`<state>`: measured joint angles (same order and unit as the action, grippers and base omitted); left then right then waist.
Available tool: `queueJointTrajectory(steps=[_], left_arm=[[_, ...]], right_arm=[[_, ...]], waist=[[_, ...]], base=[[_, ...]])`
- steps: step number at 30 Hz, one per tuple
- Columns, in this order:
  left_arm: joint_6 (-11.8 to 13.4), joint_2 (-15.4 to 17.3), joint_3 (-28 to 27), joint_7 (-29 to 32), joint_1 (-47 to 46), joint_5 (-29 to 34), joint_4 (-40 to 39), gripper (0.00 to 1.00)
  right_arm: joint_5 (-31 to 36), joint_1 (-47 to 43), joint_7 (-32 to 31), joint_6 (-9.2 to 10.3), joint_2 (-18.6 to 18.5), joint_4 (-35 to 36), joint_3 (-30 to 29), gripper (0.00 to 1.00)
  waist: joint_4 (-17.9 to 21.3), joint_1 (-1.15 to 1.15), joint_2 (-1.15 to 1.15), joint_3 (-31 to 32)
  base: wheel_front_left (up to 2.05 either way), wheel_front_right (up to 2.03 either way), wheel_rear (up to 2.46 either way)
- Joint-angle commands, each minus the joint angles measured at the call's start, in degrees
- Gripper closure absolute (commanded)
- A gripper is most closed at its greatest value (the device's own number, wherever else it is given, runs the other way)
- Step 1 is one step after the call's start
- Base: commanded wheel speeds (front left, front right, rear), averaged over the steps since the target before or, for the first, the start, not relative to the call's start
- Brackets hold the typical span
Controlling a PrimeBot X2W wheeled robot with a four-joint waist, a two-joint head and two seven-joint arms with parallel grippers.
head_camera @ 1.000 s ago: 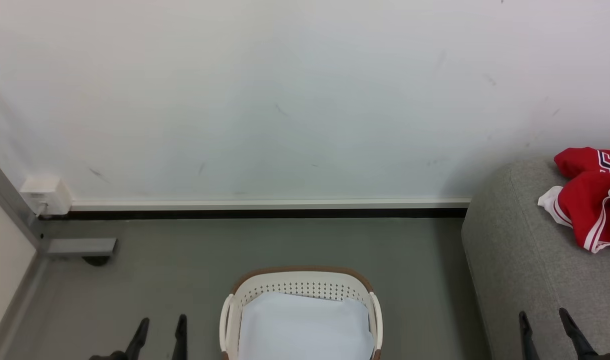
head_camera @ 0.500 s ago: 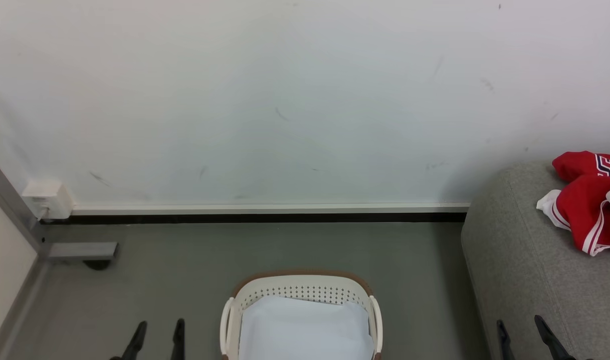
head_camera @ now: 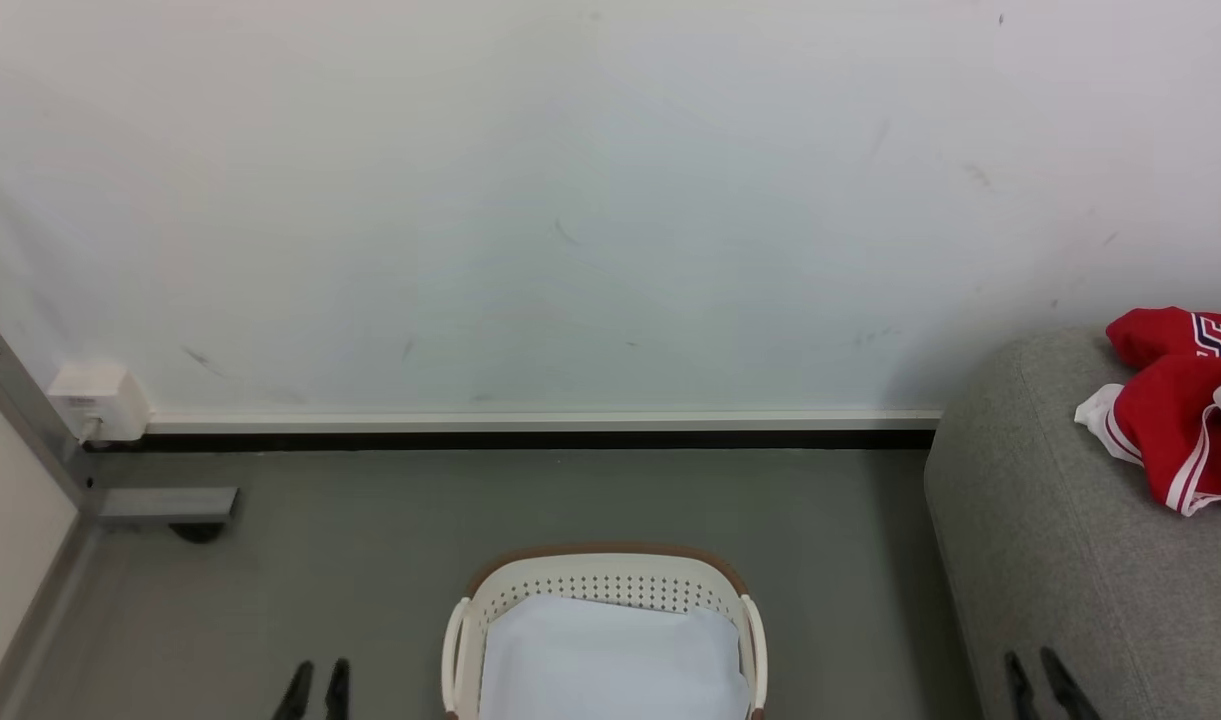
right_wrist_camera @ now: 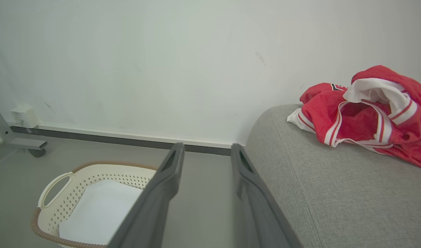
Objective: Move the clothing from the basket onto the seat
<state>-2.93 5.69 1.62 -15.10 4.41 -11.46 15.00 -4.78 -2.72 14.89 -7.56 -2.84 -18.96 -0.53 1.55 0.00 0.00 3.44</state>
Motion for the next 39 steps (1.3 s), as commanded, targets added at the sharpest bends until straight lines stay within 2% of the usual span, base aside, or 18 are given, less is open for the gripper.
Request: queueJointTrajectory(steps=[1, 22, 39], left_arm=[[0.0, -0.1, 0.0, 0.1, 0.1, -0.2, 0.3, 1.0], [-1.2, -0.8, -2.3, 5.9, -2.9, -21.6, 0.1, 1.0], [-2.0, -1.2, -3.6, 9.4, -4.8, -35.0, -0.2, 1.0]], right_arm=[[-0.2, 0.0, -0.2, 0.0, 0.0, -0.3, 0.0, 1.0], [-23.4, 2.5, -5.9, 0.02, 0.0, 1.0, -1.7, 1.0], [-37.9, 4.0, -9.4, 0.04, -0.1, 2.0, -2.7, 1.0]], waist=[[0.0, 0.0, 0.0, 0.0], [-0.3, 0.0, 0.0, -0.6], [-0.5, 0.0, 0.0, -1.1]], base=[[0.0, 0.0, 0.0], [0.0, 0.0, 0.0], [0.0, 0.0, 0.0]])
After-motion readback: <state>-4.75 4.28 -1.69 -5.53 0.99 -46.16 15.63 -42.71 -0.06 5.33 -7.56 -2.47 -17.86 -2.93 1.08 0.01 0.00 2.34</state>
